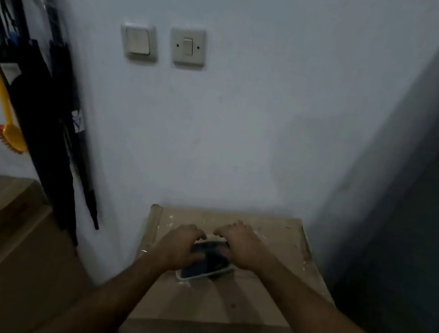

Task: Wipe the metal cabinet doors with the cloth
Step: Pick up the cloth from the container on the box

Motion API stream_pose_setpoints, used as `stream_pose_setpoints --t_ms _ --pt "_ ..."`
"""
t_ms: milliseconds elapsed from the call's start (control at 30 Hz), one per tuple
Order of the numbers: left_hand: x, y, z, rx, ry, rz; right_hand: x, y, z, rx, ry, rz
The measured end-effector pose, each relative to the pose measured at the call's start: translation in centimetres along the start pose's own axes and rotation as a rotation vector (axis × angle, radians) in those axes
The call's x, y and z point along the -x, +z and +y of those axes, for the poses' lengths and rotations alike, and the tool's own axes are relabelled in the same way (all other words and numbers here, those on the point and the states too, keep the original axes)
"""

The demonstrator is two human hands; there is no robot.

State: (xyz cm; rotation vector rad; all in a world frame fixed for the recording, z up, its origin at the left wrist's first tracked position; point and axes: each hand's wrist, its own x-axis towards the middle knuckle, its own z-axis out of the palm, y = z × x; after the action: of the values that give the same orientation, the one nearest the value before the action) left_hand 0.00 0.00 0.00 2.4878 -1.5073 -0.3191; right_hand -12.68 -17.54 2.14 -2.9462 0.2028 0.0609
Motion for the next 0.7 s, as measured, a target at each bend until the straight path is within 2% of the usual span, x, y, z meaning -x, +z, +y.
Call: stream_pose_setpoints --t_ms 167,433,600,700 --pt "-1.1 3.3 -1.0 -0.207 -0.022 -0.103 -0.8 3.3 1.2 0.003 -0.048 -0.121" --pt "-1.4 3.9 -1.9 -0.087 0.106 0.105 -1.3 4.3 1.6 0.076 -0.073 -0.063" --pt "-0.7 -0.3 0.2 0.216 0.187 0.14 -0.1 1.5 0.3 -0.256 -0.109 0.064" --pt "0.1 -3.6 1.8 0.455 0.203 0.229 1.6 -1.0 -0.8 -0.501 -0.076 0.131"
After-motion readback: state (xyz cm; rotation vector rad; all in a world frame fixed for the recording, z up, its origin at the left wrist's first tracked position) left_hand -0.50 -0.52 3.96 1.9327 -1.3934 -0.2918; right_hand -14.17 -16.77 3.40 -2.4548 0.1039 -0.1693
